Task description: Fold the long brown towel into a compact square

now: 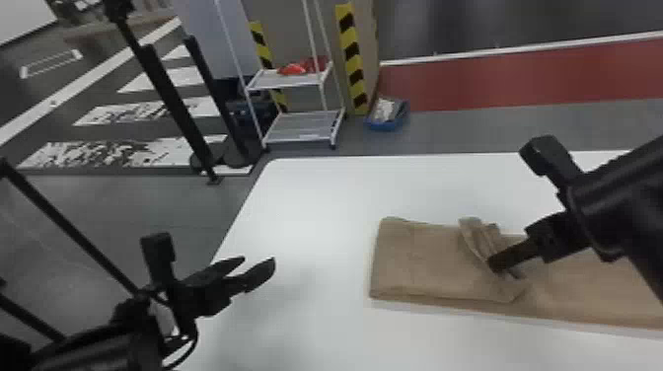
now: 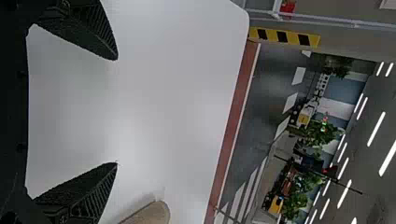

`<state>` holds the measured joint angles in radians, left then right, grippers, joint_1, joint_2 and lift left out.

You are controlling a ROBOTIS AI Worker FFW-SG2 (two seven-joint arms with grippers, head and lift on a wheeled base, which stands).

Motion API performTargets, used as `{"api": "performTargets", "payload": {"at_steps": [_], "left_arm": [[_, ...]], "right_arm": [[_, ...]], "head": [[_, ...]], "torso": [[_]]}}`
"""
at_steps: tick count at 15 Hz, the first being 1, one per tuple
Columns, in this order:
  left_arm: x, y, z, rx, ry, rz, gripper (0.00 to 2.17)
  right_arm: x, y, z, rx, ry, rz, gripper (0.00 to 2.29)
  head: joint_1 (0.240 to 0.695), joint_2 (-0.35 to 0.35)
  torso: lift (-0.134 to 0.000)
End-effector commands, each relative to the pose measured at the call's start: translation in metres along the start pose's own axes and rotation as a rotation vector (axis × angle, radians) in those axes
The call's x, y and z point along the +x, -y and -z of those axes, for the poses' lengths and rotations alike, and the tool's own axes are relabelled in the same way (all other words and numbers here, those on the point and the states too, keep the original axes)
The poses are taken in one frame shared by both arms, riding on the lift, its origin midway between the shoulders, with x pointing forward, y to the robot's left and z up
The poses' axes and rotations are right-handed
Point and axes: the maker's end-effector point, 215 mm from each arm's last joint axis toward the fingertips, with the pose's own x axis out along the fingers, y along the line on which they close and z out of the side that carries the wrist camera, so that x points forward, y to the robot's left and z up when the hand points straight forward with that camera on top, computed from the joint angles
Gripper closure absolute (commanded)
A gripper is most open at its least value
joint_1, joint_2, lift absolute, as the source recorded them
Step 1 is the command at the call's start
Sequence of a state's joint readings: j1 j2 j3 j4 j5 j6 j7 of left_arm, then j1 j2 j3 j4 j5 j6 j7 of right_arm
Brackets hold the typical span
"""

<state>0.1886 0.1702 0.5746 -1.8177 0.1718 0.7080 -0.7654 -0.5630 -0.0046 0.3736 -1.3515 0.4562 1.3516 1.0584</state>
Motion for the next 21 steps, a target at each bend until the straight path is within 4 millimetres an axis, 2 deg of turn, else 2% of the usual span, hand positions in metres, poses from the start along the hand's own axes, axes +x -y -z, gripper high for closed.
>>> {"api": "performTargets", "payload": {"at_steps": [1,4,5,6,11,12,14,17,19,21], "left_arm": [[0.000,0.000,0.000,0.000,0.000,0.001,0.08],[0.001,0.001,0.000,0.001,-0.001,0.002,0.08],[0.001,0.001,0.000,0.001,-0.001,0.002,0.08],[0.001,0.002,0.001,0.001,-0.002,0.004,0.08],[0.003,0.006,0.002,0.004,-0.006,0.013,0.08],[0.004,0.006,0.001,0.006,-0.007,0.014,0.08],[0.004,0.008,-0.001,0.013,-0.005,0.016,0.08],[0.005,0.009,-0.009,0.017,-0.002,0.019,0.08],[0.007,0.008,-0.014,0.021,0.000,0.019,0.08],[0.011,0.013,-0.013,0.024,-0.007,0.027,0.08]], "right_arm": [[0.003,-0.004,0.003,0.008,0.006,-0.010,0.79],[0.002,-0.003,0.006,0.015,0.014,-0.006,0.80],[-0.001,-0.004,0.006,0.026,0.022,-0.007,0.88],[-0.004,-0.002,0.006,0.041,0.028,-0.002,1.12],[-0.010,-0.004,0.010,0.077,0.067,-0.018,1.15],[-0.012,-0.006,0.010,0.087,0.077,-0.025,1.28],[-0.016,-0.015,0.010,0.091,0.100,-0.033,1.33],[-0.044,-0.026,-0.004,0.135,0.188,-0.072,1.33],[-0.062,-0.033,-0.005,0.170,0.247,-0.109,1.33],[-0.048,-0.040,0.024,0.230,0.215,-0.146,1.33]], "head": [[0.695,0.350],[0.695,0.350],[0.695,0.350],[0.695,0.350],[0.695,0.350],[0.695,0.350],[0.695,0.350],[0.695,0.350],[0.695,0.350],[0.695,0.350]], "torso": [[-0.124],[-0.124],[-0.124],[-0.124],[-0.124],[-0.124],[-0.124],[-0.124],[-0.124],[-0.124]]}}
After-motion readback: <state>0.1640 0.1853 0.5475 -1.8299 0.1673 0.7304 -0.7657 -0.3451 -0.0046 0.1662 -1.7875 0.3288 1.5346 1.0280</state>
